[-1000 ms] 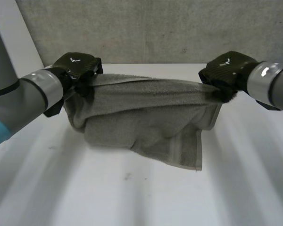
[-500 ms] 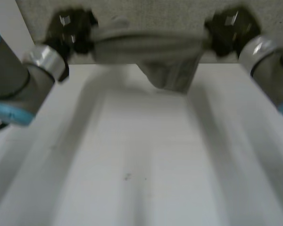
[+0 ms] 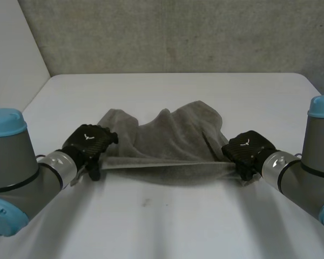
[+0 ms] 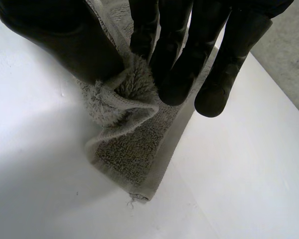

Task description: Fold the towel.

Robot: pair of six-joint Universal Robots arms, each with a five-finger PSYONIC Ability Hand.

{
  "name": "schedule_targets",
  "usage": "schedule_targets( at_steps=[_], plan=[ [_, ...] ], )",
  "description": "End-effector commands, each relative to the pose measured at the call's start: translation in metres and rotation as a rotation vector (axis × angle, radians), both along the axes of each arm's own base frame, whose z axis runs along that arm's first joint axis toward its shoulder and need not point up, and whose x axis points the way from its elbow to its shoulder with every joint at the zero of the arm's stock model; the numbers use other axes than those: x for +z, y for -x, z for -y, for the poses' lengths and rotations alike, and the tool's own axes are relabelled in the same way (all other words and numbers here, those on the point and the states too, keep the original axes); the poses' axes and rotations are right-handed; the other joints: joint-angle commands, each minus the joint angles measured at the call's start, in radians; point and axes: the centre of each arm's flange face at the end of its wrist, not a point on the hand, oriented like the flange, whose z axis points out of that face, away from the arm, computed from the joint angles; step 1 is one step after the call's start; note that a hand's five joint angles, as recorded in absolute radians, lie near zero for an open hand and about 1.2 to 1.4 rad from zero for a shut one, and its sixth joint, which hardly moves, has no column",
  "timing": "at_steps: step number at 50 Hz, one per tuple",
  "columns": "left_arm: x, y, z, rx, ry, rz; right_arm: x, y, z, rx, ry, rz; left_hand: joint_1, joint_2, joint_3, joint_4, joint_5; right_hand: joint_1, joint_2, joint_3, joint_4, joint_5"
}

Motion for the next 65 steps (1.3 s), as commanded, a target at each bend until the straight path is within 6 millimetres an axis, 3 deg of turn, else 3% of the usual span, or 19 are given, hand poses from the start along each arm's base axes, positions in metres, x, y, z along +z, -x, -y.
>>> schedule_targets(
  at_steps=[1, 14, 24, 27, 29, 31, 32, 33, 35, 37, 42, 46, 52, 65],
  plan=[
    [0.005, -0.001, -0.003, 0.002, 0.047, -0.015, -0.006, 0.001, -0.005, -0.001, 0.019, 0.011, 0.012, 0.016, 0.015, 0.012, 0.017, 0.103, 0.066, 0.069, 0.057, 0.057],
    [-0.007, -0.008, 0.0, 0.028, 0.093, -0.022, -0.015, 0.004, -0.011, -0.012, 0.006, 0.026, 0.141, 0.145, 0.144, 0.142, 0.147, 0.103, 0.066, 0.069, 0.057, 0.057],
    [0.001, -0.019, -0.01, 0.051, 0.134, -0.037, -0.017, 0.004, -0.013, -0.022, -0.003, 0.04, 0.713, 0.717, 0.716, 0.714, 0.719, 0.103, 0.066, 0.069, 0.057, 0.057],
    [0.0, -0.019, -0.013, 0.051, 0.131, -0.036, -0.016, 0.003, -0.013, -0.023, -0.006, 0.048, 0.757, 0.761, 0.76, 0.758, 0.763, 0.103, 0.066, 0.069, 0.057, 0.057],
    [-0.002, -0.019, -0.017, 0.045, 0.121, -0.036, -0.015, 0.002, -0.015, -0.025, -0.01, 0.062, 0.962, 0.966, 0.965, 0.963, 0.968, 0.103, 0.066, 0.069, 0.057, 0.057],
    [-0.003, -0.02, -0.019, 0.045, 0.114, -0.034, -0.014, 0.001, -0.016, -0.026, -0.011, 0.069, 1.026, 1.03, 1.029, 1.027, 1.032, 0.103, 0.066, 0.069, 0.057, 0.057],
    [-0.005, -0.02, -0.021, 0.046, 0.107, -0.033, -0.012, 0.001, -0.016, -0.03, -0.012, 0.077, 1.027, 1.031, 1.03, 1.028, 1.033, -0.053, -0.09, -0.087, -0.098, -0.098],
    [-0.005, -0.02, -0.021, 0.046, 0.107, -0.033, -0.012, 0.001, -0.016, -0.03, -0.012, 0.077, 1.027, 1.031, 1.03, 1.028, 1.033, -0.055, -0.091, -0.088, -0.1, -0.1],
    [-0.007, -0.02, -0.023, 0.044, 0.098, -0.031, -0.01, 0.003, -0.014, -0.055, -0.022, 0.103, 1.027, 1.031, 1.03, 1.028, 1.033, -0.87, -0.906, -0.903, -0.915, -0.915],
    [-0.008, -0.021, -0.023, 0.046, 0.097, -0.031, -0.008, 0.004, -0.012, -0.072, -0.032, 0.124, 1.027, 1.031, 1.03, 1.028, 1.033, -0.981, -1.018, -1.015, -1.027, -1.027],
    [0.007, -0.022, -0.021, 0.056, 0.137, -0.046, 0.002, 0.008, -0.007, -0.121, -0.057, 0.2, 1.027, 1.031, 1.03, 1.028, 1.033, -1.003, -1.039, -1.036, -1.048, -1.048],
    [0.032, -0.037, -0.013, 0.114, 0.222, -0.064, 0.008, 0.032, 0.009, -0.202, -0.1, 0.204, 1.027, 1.031, 1.03, 1.028, 1.033, -0.983, -1.019, -1.016, -1.028, -1.028],
    [0.05, -0.053, -0.004, 0.169, 0.287, -0.07, 0.007, 0.044, 0.008, -0.181, -0.194, 0.198, 1.027, 1.031, 1.03, 1.028, 1.033, -0.938, -0.975, -0.972, -0.984, -0.984],
    [0.048, -0.082, 0.02, 0.242, 0.282, -0.071, -0.015, 0.053, 0.002, -0.196, -0.222, 0.23, 1.027, 1.031, 1.03, 1.028, 1.033, -0.894, -0.931, -0.928, -0.94, -0.94]
  ],
)
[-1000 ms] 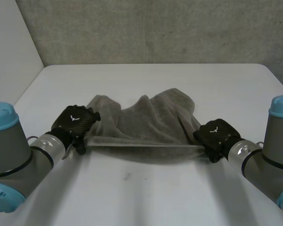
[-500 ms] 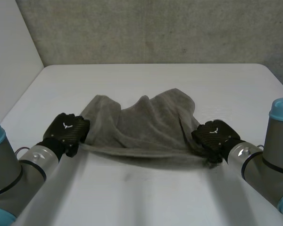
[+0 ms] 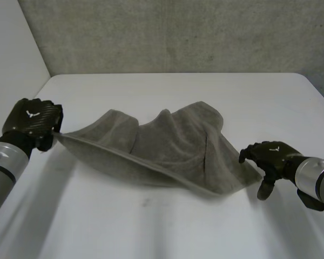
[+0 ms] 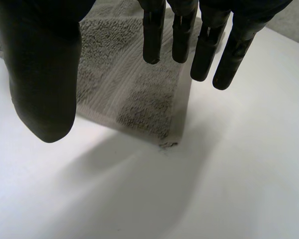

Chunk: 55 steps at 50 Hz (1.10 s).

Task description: Fold the towel.

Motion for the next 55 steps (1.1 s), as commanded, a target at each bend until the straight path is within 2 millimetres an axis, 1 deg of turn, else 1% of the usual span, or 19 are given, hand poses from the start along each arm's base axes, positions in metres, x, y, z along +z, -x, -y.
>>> schedule_targets(
  at_steps=[1, 3, 5, 6, 7, 8, 9, 11, 12, 14, 17, 21, 25, 31, 33, 50, 55],
  plan=[
    [-0.003, -0.014, 0.012, 0.02, -0.011, -0.01, -0.013, 0.001, -0.005, -0.007, 0.011, 0.015, 0.205, 0.18, 0.181, 0.18, 0.193, 0.025, 0.039, 0.04, 0.026, 0.005],
    [-0.009, -0.021, 0.017, 0.031, -0.034, -0.027, -0.018, -0.002, -0.006, 0.0, 0.037, 0.02, 0.205, 0.18, 0.181, 0.18, 0.193, 0.025, 0.039, 0.04, 0.026, 0.005],
    [-0.011, -0.024, 0.019, 0.038, -0.047, -0.042, -0.02, -0.004, -0.009, 0.01, 0.048, 0.022, 0.205, 0.18, 0.181, 0.18, 0.193, 0.028, 0.042, 0.043, 0.029, 0.008],
    [-0.012, -0.025, 0.02, 0.045, -0.057, -0.06, -0.022, -0.011, -0.014, 0.037, 0.058, 0.025, 0.205, 0.18, 0.181, 0.18, 0.193, 0.025, 0.039, 0.04, 0.026, 0.005],
    [-0.012, -0.025, 0.02, 0.045, -0.057, -0.06, -0.022, -0.011, -0.014, 0.037, 0.058, 0.025, 0.205, 0.18, 0.181, 0.18, 0.193, 0.025, 0.039, 0.04, 0.026, 0.005],
    [-0.014, -0.025, 0.02, 0.046, -0.067, -0.079, -0.023, -0.017, -0.019, 0.065, 0.068, 0.027, 0.205, 0.18, 0.181, 0.18, 0.193, 0.028, 0.042, 0.043, 0.029, 0.008],
    [-0.014, -0.025, 0.02, 0.046, -0.067, -0.079, -0.023, -0.018, -0.019, 0.065, 0.068, 0.027, 0.205, 0.18, 0.181, 0.18, 0.193, 0.028, 0.042, 0.043, 0.029, 0.008],
    [-0.017, -0.024, 0.019, 0.044, -0.091, -0.112, -0.03, -0.028, -0.025, 0.104, 0.093, 0.031, 0.205, 0.18, 0.181, 0.18, 0.193, 0.025, 0.039, 0.04, 0.026, 0.005],
    [-0.017, -0.024, 0.019, 0.044, -0.091, -0.112, -0.03, -0.028, -0.025, 0.104, 0.093, 0.031, 0.205, 0.18, 0.181, 0.18, 0.193, 0.025, 0.039, 0.04, 0.026, 0.005],
    [-0.019, -0.024, 0.019, 0.044, -0.102, -0.121, -0.036, -0.033, -0.027, 0.119, 0.12, 0.033, 0.205, 0.18, 0.181, 0.18, 0.193, 0.028, 0.042, 0.043, 0.029, 0.008],
    [-0.02, -0.024, 0.018, 0.043, -0.103, -0.122, -0.037, -0.034, -0.027, 0.124, 0.129, 0.035, 0.205, 0.18, 0.181, 0.18, 0.193, 0.034, 0.048, 0.049, 0.034, 0.014],
    [-0.021, -0.024, 0.017, 0.043, -0.108, -0.122, -0.042, -0.04, -0.03, 0.152, 0.131, 0.037, 0.205, 0.18, 0.181, 0.18, 0.193, 0.089, 0.104, 0.104, 0.09, 0.069],
    [-0.021, -0.023, 0.017, 0.042, -0.11, -0.123, -0.048, -0.041, -0.027, 0.155, 0.134, 0.027, 0.205, 0.18, 0.181, 0.18, 0.193, 0.151, 0.165, 0.166, 0.152, 0.131],
    [-0.022, -0.023, 0.017, 0.042, -0.112, -0.123, -0.05, -0.042, -0.023, 0.156, 0.151, 0.027, 0.205, 0.18, 0.181, 0.18, 0.193, 0.239, 0.254, 0.254, 0.24, 0.219],
    [-0.023, -0.023, 0.016, 0.042, -0.113, -0.123, -0.051, -0.043, -0.018, 0.155, 0.162, 0.028, 0.205, 0.18, 0.181, 0.18, 0.193, 0.271, 0.286, 0.286, 0.272, 0.251],
    [-0.025, -0.021, 0.014, 0.035, -0.118, -0.123, -0.058, -0.048, 0.0, 0.168, 0.203, 0.0, 0.205, 0.18, 0.181, 0.18, 0.193, 0.321, 0.336, 0.336, 0.322, 0.301],
    [-0.025, -0.021, 0.014, 0.033, -0.118, -0.123, -0.06, -0.05, 0.01, 0.156, 0.218, -0.009, 0.205, 0.18, 0.181, 0.18, 0.193, 0.336, 0.35, 0.351, 0.337, 0.316]
  ],
)
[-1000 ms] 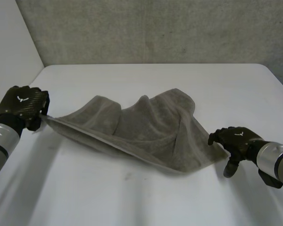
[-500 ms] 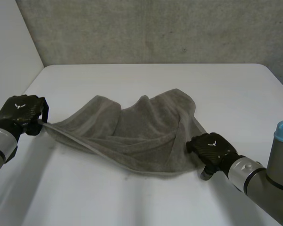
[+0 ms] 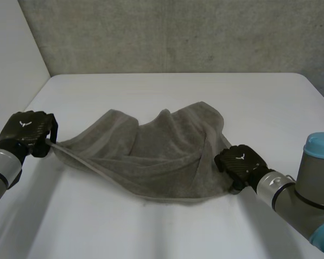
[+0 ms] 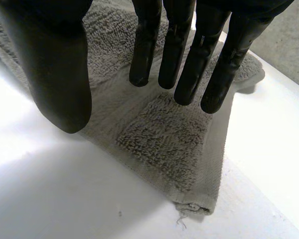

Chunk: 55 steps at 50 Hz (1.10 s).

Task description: Fold the towel.

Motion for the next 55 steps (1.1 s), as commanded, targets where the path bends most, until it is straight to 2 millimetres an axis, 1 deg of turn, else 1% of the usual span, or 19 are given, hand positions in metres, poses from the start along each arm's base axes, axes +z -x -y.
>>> schedule_targets(
  at_steps=[1, 5, 14, 16, 27, 36, 41, 44, 45, 46, 47, 48, 49, 50, 51, 52, 53, 54, 55],
  plan=[
    [0.0, 0.0, 0.0, -0.001, 0.0, 0.0, -0.002, -0.002, 0.01, -0.012, 0.015, -0.008, 0.205, 0.179, 0.181, 0.18, 0.193, 0.021, 0.043, 0.019, 0.021, 0.021],
    [0.0, 0.0, 0.0, 0.0, 0.0, 0.0, -0.005, -0.003, 0.015, -0.016, 0.015, -0.01, 0.205, 0.179, 0.181, 0.18, 0.193, 0.021, 0.043, 0.019, 0.021, 0.021],
    [-0.002, 0.0, 0.0, -0.001, -0.005, 0.0, -0.007, -0.004, 0.019, -0.014, 0.02, -0.016, 0.205, 0.179, 0.181, 0.18, 0.193, 0.027, 0.048, 0.025, 0.027, 0.027],
    [-0.002, 0.001, 0.0, -0.003, -0.008, 0.0, -0.006, -0.004, 0.021, -0.015, 0.027, -0.015, 0.205, 0.179, 0.181, 0.18, 0.193, 0.059, 0.081, 0.057, 0.059, 0.059],
    [-0.002, 0.001, 0.0, -0.003, -0.008, 0.0, 0.003, -0.007, 0.032, -0.028, 0.068, -0.009, 0.205, 0.179, 0.181, 0.18, 0.193, 0.065, 0.087, 0.063, 0.065, 0.065],
    [-0.003, 0.001, 0.0, -0.004, -0.008, 0.0, 0.004, -0.012, 0.035, -0.019, 0.079, -0.007, 0.205, 0.179, 0.181, 0.18, 0.193, 0.065, 0.087, 0.063, 0.065, 0.065],
    [-0.003, 0.001, 0.0, -0.004, -0.009, 0.0, 0.0, -0.014, 0.036, -0.018, 0.073, -0.011, 0.205, 0.179, 0.181, 0.18, 0.193, 0.071, 0.093, 0.069, 0.071, 0.071],
    [-0.003, 0.001, 0.0, -0.004, -0.008, 0.0, -0.002, -0.017, 0.035, -0.008, 0.071, -0.013, 0.205, 0.179, 0.181, 0.18, 0.193, 0.129, 0.151, 0.128, 0.129, 0.13],
    [-0.003, 0.001, 0.0, -0.004, -0.008, 0.0, -0.003, -0.017, 0.035, -0.01, 0.069, -0.014, 0.205, 0.179, 0.181, 0.18, 0.193, 0.208, 0.23, 0.206, 0.208, 0.208],
    [-0.003, 0.001, 0.0, -0.004, -0.008, 0.0, -0.003, -0.017, 0.035, -0.011, 0.069, -0.014, 0.205, 0.179, 0.181, 0.18, 0.193, 0.345, 0.367, 0.344, 0.345, 0.345],
    [-0.003, 0.001, 0.0, -0.004, -0.008, 0.0, -0.003, -0.017, 0.035, -0.011, 0.069, -0.014, 0.205, 0.179, 0.181, 0.18, 0.193, 0.347, 0.368, 0.345, 0.347, 0.347],
    [-0.004, 0.001, 0.0, -0.004, -0.009, 0.0, -0.003, -0.017, 0.036, -0.012, 0.07, -0.014, 0.205, 0.179, 0.181, 0.18, 0.193, 0.527, 0.549, 0.525, 0.527, 0.527],
    [-0.004, 0.001, 0.0, -0.004, -0.009, 0.0, -0.003, -0.017, 0.036, -0.012, 0.07, -0.014, 0.205, 0.179, 0.181, 0.18, 0.193, 0.529, 0.551, 0.527, 0.529, 0.529],
    [-0.004, 0.001, 0.0, -0.004, -0.009, 0.0, 0.0, -0.017, 0.037, -0.013, 0.079, -0.011, 0.205, 0.179, 0.181, 0.18, 0.193, 0.705, 0.727, 0.703, 0.705, 0.705],
    [-0.004, 0.002, 0.0, -0.006, -0.011, 0.0, 0.005, -0.016, 0.039, -0.021, 0.088, -0.006, 0.205, 0.179, 0.181, 0.18, 0.193, 0.707, 0.729, 0.705, 0.707, 0.707],
    [-0.004, 0.002, 0.0, -0.006, -0.011, 0.0, 0.005, -0.016, 0.039, -0.021, 0.088, -0.006, 0.205, 0.179, 0.181, 0.18, 0.193, 0.707, 0.729, 0.705, 0.707, 0.707],
    [-0.004, 0.002, 0.0, -0.006, -0.012, 0.0, 0.01, -0.014, 0.041, -0.032, 0.097, 0.004, 0.205, 0.179, 0.181, 0.18, 0.193, 0.707, 0.729, 0.705, 0.707, 0.707],
    [-0.005, 0.002, 0.0, -0.007, -0.014, 0.0, 0.022, -0.013, 0.04, -0.037, 0.123, 0.013, 0.205, 0.179, 0.181, 0.18, 0.193, 0.707, 0.729, 0.705, 0.707, 0.707],
    [-0.005, 0.002, 0.0, -0.007, -0.014, 0.0, 0.022, -0.013, 0.04, -0.037, 0.123, 0.013, 0.205, 0.179, 0.181, 0.18, 0.193, 0.707, 0.729, 0.705, 0.707, 0.707]
  ],
)
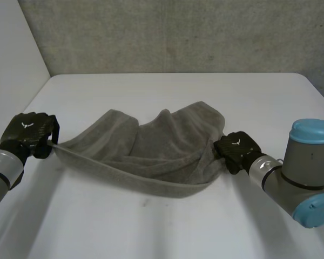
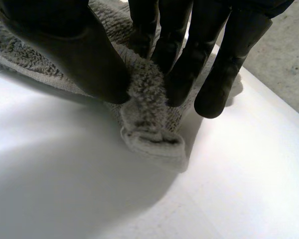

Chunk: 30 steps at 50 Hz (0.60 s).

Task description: Fold the towel.

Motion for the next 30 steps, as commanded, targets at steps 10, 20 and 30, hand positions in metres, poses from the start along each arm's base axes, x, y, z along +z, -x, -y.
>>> schedule_targets(
  at_steps=[10, 20, 30],
  plan=[
    [0.011, 0.007, -0.011, -0.021, 0.027, 0.0, 0.11, 0.018, -0.019, -0.05, 0.191, 0.041, 0.205, 0.179, 0.181, 0.178, 0.193, 0.079, 0.084, 0.079, 0.07, 0.073],
    [0.122, 0.009, -0.044, -0.026, 0.335, -0.029, 0.248, 0.065, -0.059, -0.151, 0.378, -0.034, 0.205, 0.179, 0.181, 0.178, 0.193, 0.079, 0.084, 0.079, 0.07, 0.073],
    [0.156, 0.01, -0.056, -0.033, 0.284, -0.059, 0.292, 0.074, -0.081, -0.166, 0.34, -0.062, 0.205, 0.179, 0.181, 0.178, 0.193, 0.079, 0.084, 0.079, 0.07, 0.073]
  ],
)
